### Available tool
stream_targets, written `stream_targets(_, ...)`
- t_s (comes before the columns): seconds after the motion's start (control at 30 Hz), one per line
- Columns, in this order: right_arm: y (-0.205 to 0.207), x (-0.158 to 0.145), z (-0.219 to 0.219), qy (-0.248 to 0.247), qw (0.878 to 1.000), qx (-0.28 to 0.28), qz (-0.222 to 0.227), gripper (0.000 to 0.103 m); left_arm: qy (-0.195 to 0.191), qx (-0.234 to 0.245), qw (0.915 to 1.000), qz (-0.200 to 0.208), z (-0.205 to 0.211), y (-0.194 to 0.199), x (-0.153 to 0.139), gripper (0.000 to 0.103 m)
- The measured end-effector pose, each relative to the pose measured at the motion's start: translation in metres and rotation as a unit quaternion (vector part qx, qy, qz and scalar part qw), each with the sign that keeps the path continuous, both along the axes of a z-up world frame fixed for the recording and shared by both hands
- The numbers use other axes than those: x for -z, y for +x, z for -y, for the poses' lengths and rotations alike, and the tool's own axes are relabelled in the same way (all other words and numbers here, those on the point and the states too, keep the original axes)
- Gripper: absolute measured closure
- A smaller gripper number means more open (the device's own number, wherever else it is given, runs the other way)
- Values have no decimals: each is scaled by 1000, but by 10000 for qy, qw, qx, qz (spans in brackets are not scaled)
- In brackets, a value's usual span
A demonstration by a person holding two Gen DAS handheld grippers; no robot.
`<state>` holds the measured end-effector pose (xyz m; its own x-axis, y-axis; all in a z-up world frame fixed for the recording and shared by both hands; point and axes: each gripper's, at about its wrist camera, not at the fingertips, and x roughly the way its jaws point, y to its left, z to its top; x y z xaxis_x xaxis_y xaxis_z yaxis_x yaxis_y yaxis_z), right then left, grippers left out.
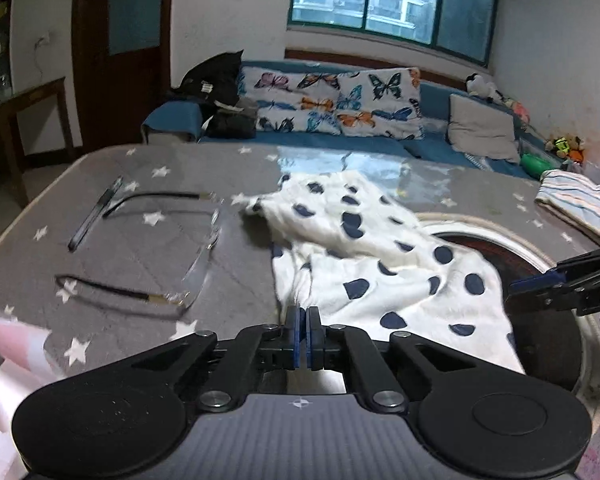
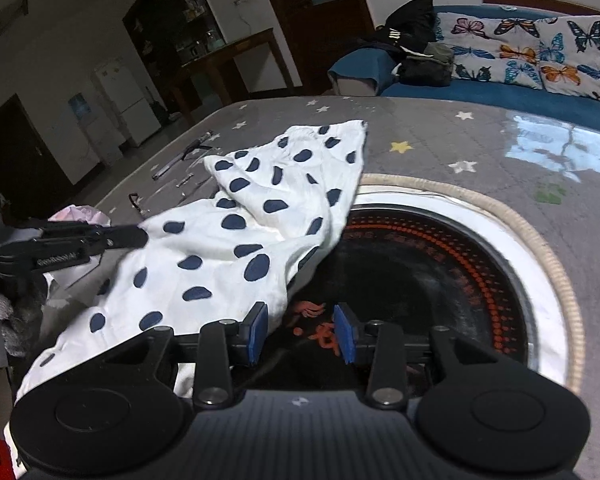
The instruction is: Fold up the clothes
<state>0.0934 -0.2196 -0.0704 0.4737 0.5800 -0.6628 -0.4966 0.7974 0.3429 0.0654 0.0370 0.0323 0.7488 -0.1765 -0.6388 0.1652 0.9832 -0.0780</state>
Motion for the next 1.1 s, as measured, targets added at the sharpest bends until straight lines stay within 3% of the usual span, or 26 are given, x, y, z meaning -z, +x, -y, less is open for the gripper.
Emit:
stream_targets(0.27,2,4,-13,245,9997,-70,-35,67,72,-52,9997,-221,-2,4,16,99)
stream_targets(0.5,-5,2,-21,184,9996,-227,48,66,27,-278,9995,-123,-11,-1,12,99)
stream_targets(0.87,-1,16,-17,465,9988,9,-166,68,43,-321,9993,-200,-10,-1,19,99)
stream_targets(0.9,-1,16,-19,480,9987,27,-156,78,62,-318,9993,-187,-9,-2,20,99)
stream_targets(1.0,-4,17,-24,412,9990,94,-112,92,97,-305,9993,-172,-9,-3,19,99)
stream_targets(1.1,-11,8,-24,272,9994,173,86,97,116,-291,9994,-163,-9,-5,18,99)
